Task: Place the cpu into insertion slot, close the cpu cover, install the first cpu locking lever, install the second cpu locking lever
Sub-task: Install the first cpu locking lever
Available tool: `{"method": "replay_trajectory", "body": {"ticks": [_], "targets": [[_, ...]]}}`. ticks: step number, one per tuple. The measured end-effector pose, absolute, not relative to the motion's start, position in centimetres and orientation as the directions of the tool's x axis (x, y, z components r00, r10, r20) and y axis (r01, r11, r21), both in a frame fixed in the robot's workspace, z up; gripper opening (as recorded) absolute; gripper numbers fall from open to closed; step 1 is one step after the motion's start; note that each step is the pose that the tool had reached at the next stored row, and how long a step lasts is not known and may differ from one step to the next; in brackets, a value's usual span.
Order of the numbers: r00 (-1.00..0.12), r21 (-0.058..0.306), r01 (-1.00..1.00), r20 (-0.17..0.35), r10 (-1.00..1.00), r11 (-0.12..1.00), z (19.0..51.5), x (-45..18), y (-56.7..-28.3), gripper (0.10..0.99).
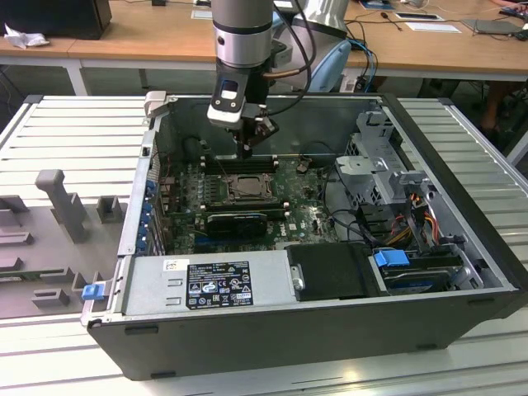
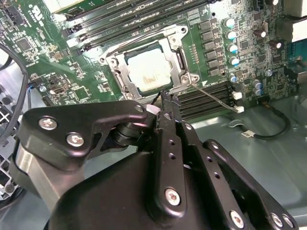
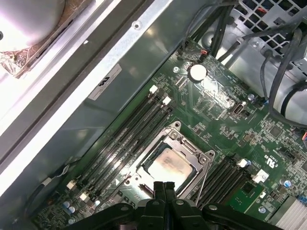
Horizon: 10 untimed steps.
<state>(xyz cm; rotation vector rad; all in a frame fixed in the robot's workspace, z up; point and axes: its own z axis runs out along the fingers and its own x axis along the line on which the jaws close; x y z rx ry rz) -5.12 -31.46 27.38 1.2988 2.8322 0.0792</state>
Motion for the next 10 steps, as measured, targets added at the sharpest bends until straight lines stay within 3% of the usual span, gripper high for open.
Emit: {"method": "replay_trajectory", "body": {"ticks": [10], "targets": [[-0.738, 0.057, 0.674, -0.001, 0.675, 0.736, 27.38, -5.12, -31.46, 0.106]]}}
